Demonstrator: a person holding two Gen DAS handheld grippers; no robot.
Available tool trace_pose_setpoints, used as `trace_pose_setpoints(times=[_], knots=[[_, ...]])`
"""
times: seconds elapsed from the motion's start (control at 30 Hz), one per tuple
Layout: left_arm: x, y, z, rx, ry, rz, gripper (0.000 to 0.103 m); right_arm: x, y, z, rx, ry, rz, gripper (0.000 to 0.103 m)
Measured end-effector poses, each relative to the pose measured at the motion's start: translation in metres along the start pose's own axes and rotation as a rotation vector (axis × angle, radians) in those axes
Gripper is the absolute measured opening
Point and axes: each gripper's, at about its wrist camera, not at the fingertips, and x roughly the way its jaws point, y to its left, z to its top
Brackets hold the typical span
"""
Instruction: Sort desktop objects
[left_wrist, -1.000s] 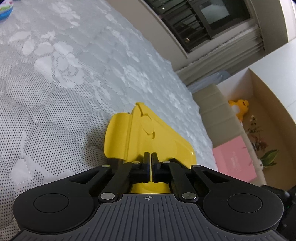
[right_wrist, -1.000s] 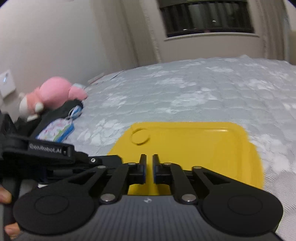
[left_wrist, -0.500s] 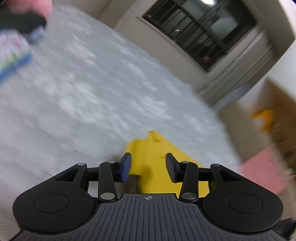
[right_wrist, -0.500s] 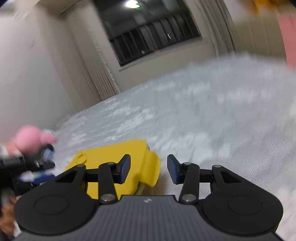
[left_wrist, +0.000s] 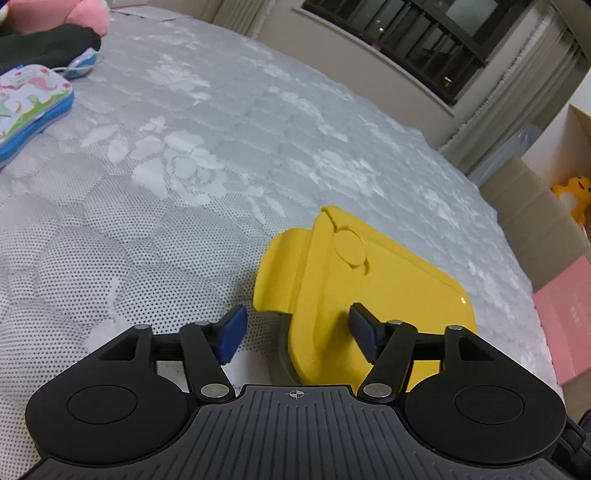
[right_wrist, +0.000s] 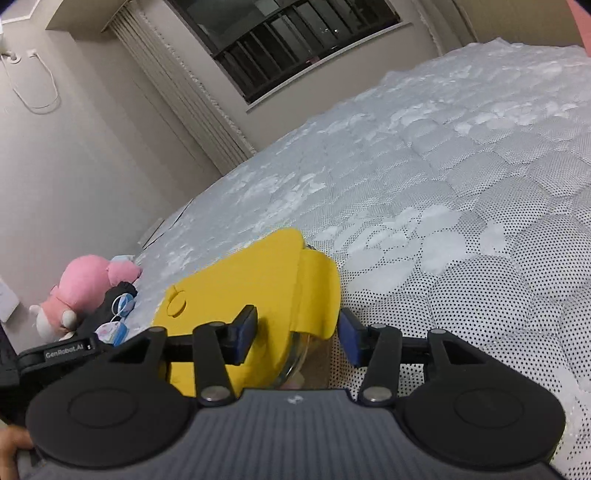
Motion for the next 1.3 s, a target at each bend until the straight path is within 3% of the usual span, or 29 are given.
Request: trace_pose_setpoints(times=[0.23, 0.4, 0.53, 0.67, 0.83, 0.9, 0.97, 1.0, 1.03, 1.07, 1.1, 1.13, 1.17, 1.23, 1.3], knots=[[-0.007, -0.002, -0.006, 0.02, -0.013, -0.038, 0.054, -0.01, 0.001, 0.001, -0.024, -0.023, -0.028, 0.051], [-0.029, -0.008, -0.021, 0.059, -0.049, -0.018, 0.054, -0.025, 0.003, -0.004, -0.027, -0.042, -0.039, 0.052], [-0.052, -0.006, -0.041, 0.05, -0.087, -0.02, 0.06, -0.04, 0.003, -0.011, -0.013, -0.061, -0.035, 0.057], [-0.056, -0.011, -0.019, 0.041, -0.108, -0.038, 0.06, -0.038, 0.007, -0.005, -0.004, -0.064, -0.031, 0.058], [-0.048, -0.016, 0.016, -0.024, -0.117, -0.155, 0.058, -0.022, -0.002, 0.005, 0.091, -0.062, -0.043, 0.058], [-0.047, -0.017, 0.021, -0.051, -0.114, -0.228, 0.058, -0.025, 0.001, 0.006, 0.075, -0.113, -0.045, 0.057], [-0.045, -0.023, 0.023, -0.048, -0.119, -0.282, 0.058, -0.028, 0.014, 0.01, -0.007, -0.153, -0.028, 0.05], [-0.04, -0.027, 0.022, -0.039, -0.11, -0.273, 0.057, -0.025, 0.024, 0.013, -0.059, -0.139, -0.027, 0.04], [-0.035, -0.032, 0.021, -0.03, -0.1, -0.256, 0.051, -0.02, 0.033, 0.015, -0.099, -0.11, -0.025, 0.033], [-0.027, -0.036, 0.02, -0.016, -0.082, -0.221, 0.034, -0.013, 0.039, 0.016, -0.12, -0.073, -0.023, 0.018], [-0.017, -0.039, 0.017, -0.004, -0.052, -0.189, 0.026, -0.005, 0.045, 0.017, -0.132, -0.033, -0.02, 0.016], [-0.009, -0.039, 0.014, -0.001, -0.02, -0.17, 0.018, 0.001, 0.049, 0.016, -0.143, -0.007, -0.015, 0.016], [-0.003, -0.037, 0.01, -0.002, 0.007, -0.161, 0.017, 0.005, 0.052, 0.014, -0.155, 0.007, -0.008, 0.016], [0.003, -0.034, 0.002, 0.013, 0.014, -0.138, 0.016, 0.009, 0.058, 0.009, -0.195, 0.007, -0.012, 0.016], [0.003, -0.032, -0.004, 0.029, -0.001, -0.115, 0.008, 0.013, 0.064, 0.006, -0.239, -0.006, -0.019, 0.022]])
